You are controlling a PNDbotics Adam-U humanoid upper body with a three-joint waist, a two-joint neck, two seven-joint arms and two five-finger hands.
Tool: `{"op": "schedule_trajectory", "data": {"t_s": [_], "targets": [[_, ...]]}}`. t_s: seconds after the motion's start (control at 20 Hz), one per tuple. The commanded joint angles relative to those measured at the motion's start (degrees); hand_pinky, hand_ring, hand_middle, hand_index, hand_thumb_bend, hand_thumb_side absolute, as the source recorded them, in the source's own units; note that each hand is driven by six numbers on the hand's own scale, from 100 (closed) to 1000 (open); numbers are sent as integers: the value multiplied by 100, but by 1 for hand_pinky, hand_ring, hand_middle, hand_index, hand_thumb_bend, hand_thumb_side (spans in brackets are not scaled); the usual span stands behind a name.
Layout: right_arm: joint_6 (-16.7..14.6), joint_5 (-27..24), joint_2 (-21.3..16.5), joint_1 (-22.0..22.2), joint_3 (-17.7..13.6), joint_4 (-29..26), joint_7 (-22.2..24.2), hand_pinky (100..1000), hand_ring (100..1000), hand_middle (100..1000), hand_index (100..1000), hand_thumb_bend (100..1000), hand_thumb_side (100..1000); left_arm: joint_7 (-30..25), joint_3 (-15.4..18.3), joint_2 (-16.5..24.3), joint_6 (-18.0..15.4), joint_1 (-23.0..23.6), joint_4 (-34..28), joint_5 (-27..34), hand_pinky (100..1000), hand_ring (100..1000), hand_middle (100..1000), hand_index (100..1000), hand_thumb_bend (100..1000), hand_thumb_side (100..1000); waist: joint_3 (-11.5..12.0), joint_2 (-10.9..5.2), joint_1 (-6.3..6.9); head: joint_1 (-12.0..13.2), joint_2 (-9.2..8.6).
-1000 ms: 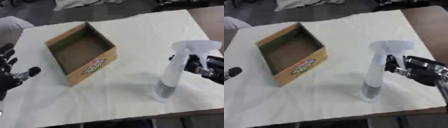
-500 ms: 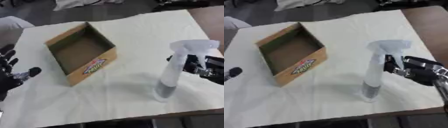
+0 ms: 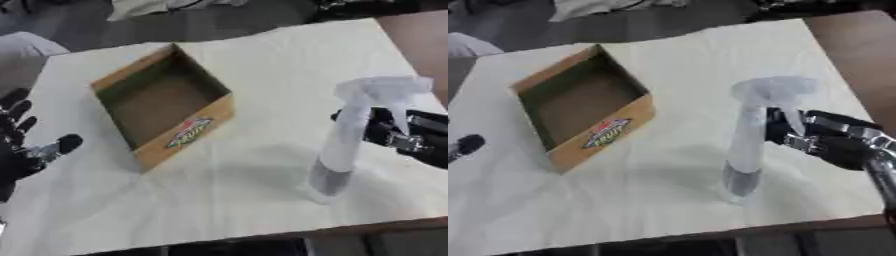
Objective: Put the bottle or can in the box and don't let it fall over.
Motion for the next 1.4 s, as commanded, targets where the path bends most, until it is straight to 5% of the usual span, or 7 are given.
{"op": "schedule_trajectory", "data": {"t_s": [0.05,0.15,0.3,0.4,0.65,1.1,1.4], "targets": [[-2,3,-34,-72,1,-121,4,1000,1000,1000,1000,100,651,-21,19,64,3,-7,-117,23,1000,1000,964,853,993,100,14,-30,-15,-1,30],[16,-16,-23,-52,2,-119,42,1000,1000,1000,1000,100,592,-22,21,62,1,-4,-117,23,1000,1000,963,853,991,100,13,-28,-12,-3,30],[33,-50,-1,-17,-8,-135,112,1000,1000,1000,1000,100,329,-24,23,58,0,-1,-117,23,1000,1000,963,852,989,100,8,-26,-9,-2,30],[53,-71,19,4,-18,-144,164,1000,1000,1000,1000,100,259,-27,22,54,1,0,-117,25,1000,1000,962,851,987,100,1,-24,-4,-3,30],[105,-79,74,45,-41,-154,197,1000,1000,1000,1000,100,307,-32,26,44,-5,6,-117,29,1000,1000,961,851,985,100,-8,-19,16,-7,30],[84,-51,130,53,-50,-126,71,1000,1000,1000,1000,100,550,-59,22,16,-2,4,-117,26,1000,1000,961,851,978,100,-1,11,37,-15,30],[124,-17,162,46,-14,-127,81,1000,1000,1000,1000,100,492,-67,24,13,-2,2,-117,27,1000,1000,962,851,976,100,24,6,35,-26,30]]}}
